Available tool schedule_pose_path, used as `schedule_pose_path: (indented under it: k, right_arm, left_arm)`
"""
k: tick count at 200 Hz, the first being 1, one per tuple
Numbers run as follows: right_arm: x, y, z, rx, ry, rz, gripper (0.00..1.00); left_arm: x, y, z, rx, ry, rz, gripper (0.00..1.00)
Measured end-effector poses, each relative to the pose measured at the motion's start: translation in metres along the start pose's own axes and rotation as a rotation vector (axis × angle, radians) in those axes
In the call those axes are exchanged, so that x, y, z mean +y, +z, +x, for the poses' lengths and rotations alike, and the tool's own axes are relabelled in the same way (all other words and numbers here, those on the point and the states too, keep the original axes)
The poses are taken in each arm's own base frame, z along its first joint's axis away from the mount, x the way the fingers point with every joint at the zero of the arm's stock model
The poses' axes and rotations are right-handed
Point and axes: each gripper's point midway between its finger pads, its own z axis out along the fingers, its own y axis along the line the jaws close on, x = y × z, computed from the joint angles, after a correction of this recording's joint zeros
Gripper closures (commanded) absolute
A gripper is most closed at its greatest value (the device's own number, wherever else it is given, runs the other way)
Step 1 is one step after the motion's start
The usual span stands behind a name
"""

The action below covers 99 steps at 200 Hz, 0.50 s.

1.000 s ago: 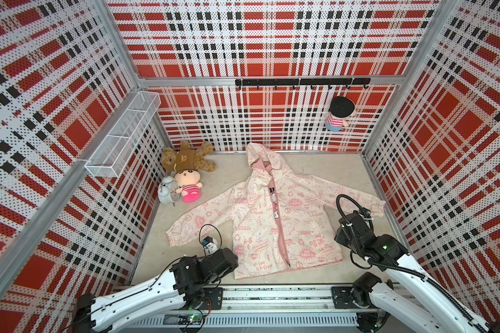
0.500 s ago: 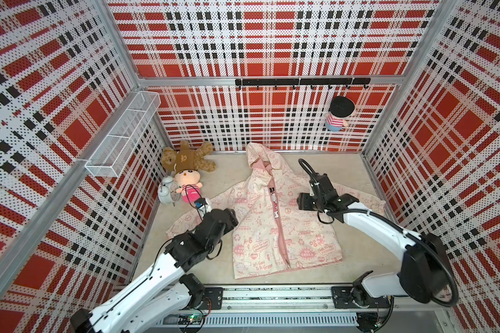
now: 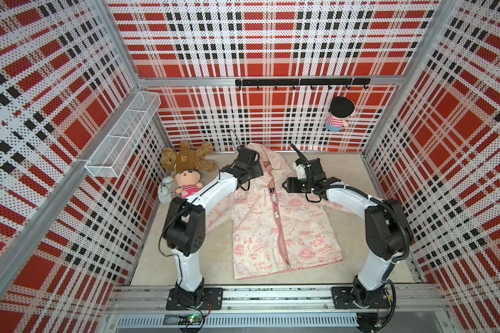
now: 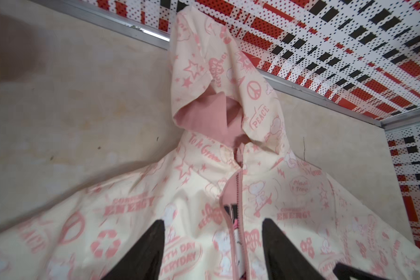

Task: Unzip the jacket
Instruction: Smooth out the jacket at the center of the board.

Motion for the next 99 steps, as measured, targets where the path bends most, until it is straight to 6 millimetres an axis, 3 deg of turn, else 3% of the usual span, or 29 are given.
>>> schedule_pose_path:
  k: [21, 40, 99]
  right_arm:
    - [-0.003, -0.001, -0.005, -0.015, 0.0, -0.007, 0.35]
    - [-0.014, -0.002, -0.007, -0.032, 0.009, 0.003, 0.35]
    - [-0.039, -0.005, 0.022, 0.01, 0.039, 0.043, 0.35]
  left_arm:
    - [-0.012, 0.041, 0.002, 0.025, 0.017, 0.008, 0.43]
    - [-0.018, 0.065, 0.006, 0.038, 0.022, 0.009, 0.42]
    - [-0.037, 0.097, 0.009, 0.038, -0.028, 0.027, 0.38]
